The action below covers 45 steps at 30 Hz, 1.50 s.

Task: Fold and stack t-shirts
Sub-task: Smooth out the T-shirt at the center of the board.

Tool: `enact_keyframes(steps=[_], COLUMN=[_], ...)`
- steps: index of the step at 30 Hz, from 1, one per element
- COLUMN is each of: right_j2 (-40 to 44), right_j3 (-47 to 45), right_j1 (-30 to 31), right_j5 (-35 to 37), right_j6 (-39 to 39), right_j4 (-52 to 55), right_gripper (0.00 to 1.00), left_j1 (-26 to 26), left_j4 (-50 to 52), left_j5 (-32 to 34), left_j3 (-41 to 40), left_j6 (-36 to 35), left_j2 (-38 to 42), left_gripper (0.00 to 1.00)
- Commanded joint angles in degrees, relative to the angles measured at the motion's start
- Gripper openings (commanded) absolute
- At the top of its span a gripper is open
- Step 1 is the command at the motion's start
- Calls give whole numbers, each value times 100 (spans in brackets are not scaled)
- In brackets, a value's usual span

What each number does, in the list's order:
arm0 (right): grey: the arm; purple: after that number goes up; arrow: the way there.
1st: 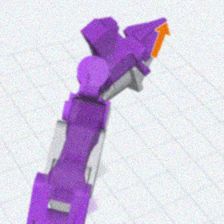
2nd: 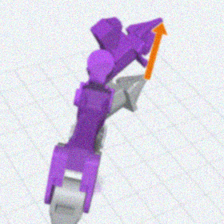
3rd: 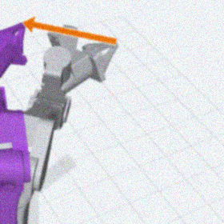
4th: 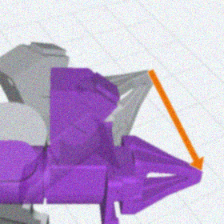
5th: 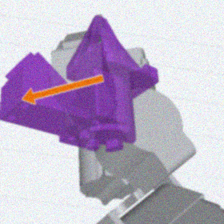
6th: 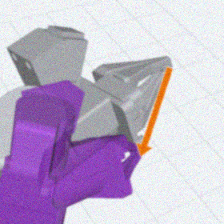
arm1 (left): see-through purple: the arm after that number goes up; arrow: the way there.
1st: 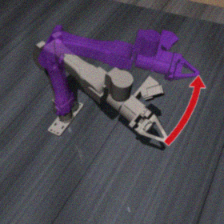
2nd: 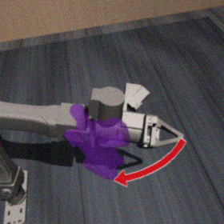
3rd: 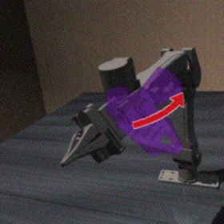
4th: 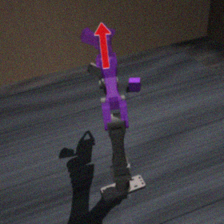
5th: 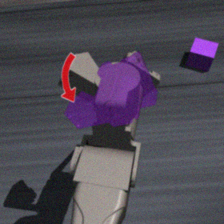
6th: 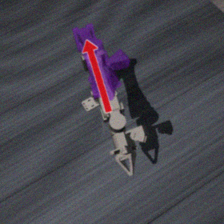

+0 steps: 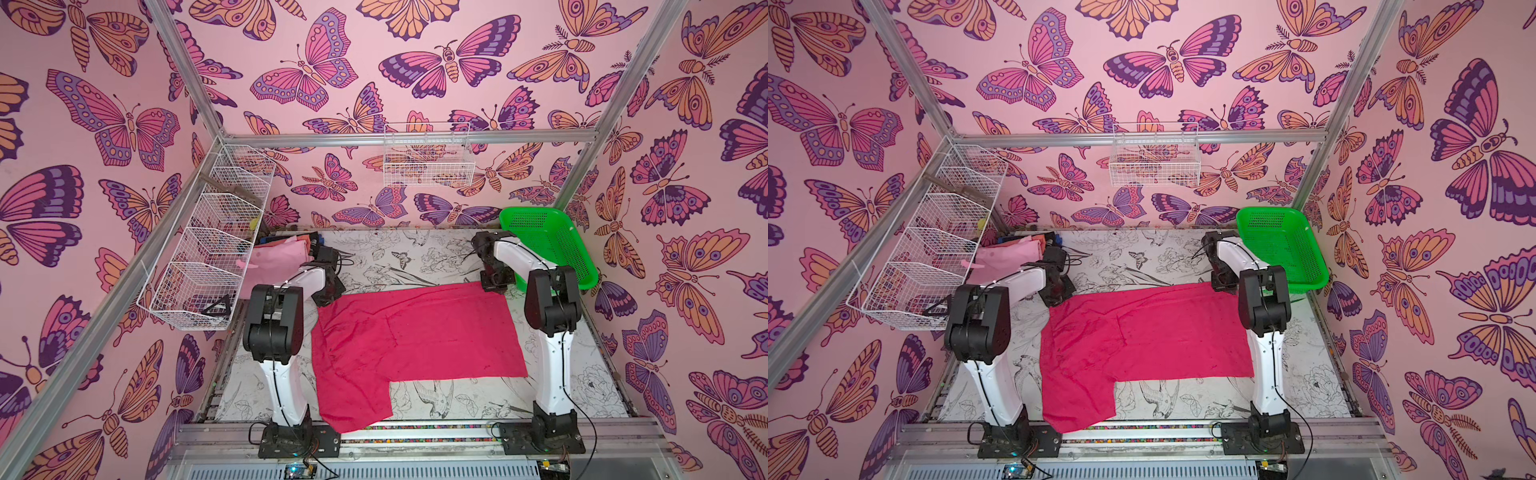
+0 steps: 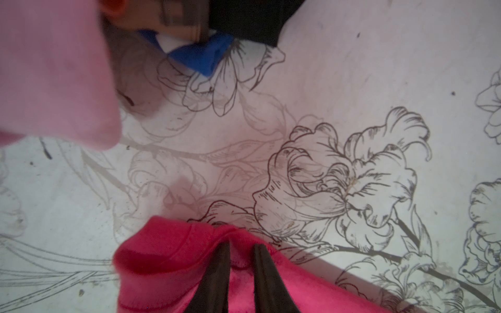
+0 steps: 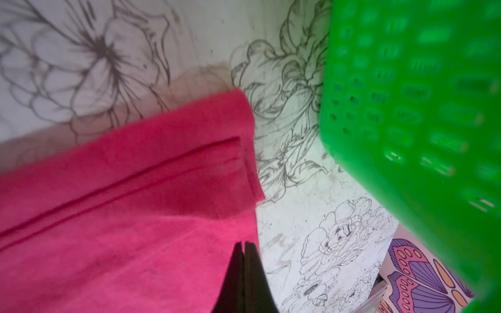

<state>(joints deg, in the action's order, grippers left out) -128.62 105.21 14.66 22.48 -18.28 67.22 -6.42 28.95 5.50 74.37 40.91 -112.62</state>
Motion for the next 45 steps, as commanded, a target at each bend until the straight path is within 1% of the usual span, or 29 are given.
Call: enact_keyframes(steps=[1, 3, 5, 7, 10, 14, 17, 26, 27, 30, 32, 34, 39, 42, 45], right_j2=[192, 140, 37, -88, -395, -802, -1035, -1167, -1158, -1144, -1121, -1113, -948, -663, -250], right_j3=[-125, -40, 167, 426, 970, 1524, 1744, 1548, 1540, 1550, 1571, 1584, 1471, 1233, 897], right_j1=[12, 11, 12, 9, 11, 11, 15, 7, 11, 9, 2, 2, 2, 32, 185], right_j5=[-52, -19, -8, 1, 26, 20, -18, 5, 8, 3, 5, 4, -19, -178, -368], right_j6=[-107, -81, -81, -76, -58, -30, -44, -55, -53, -53, -57, -59, -61, -82, -47], right_j4=[-113, -76, -2, 68, 290, 480, 580, 533, 531, 520, 526, 524, 507, 439, 311], right_gripper=[5, 22, 32, 34, 35, 34, 33, 31, 29, 13, 6, 0, 0, 0, 0], left_j1=[30, 18, 24, 16, 12, 8, 1, 8, 3, 6, 9, 8, 3, 5, 0], left_j4=[123, 127, 127, 126, 128, 126, 128, 128, 128, 128, 124, 128, 122, 128, 128], left_j5=[-119, -121, -128, -118, -119, -127, -119, -115, -119, -110, -102, -92, -91, -88, -84], left_j3=[-171, -166, -175, -171, -164, -169, -175, -173, -169, -177, -186, -186, -188, -199, -204], left_j6=[-25, -24, -26, -36, -34, -36, -38, -37, -30, -24, -37, -39, -39, -38, -32], left_j2=[-267, -274, -269, -269, -256, -247, -243, -253, -254, -252, -245, -235, -226, -217, -204], left_gripper=[21, 21, 21, 20, 21, 20, 20, 20, 20, 20, 20, 20, 20, 20, 20])
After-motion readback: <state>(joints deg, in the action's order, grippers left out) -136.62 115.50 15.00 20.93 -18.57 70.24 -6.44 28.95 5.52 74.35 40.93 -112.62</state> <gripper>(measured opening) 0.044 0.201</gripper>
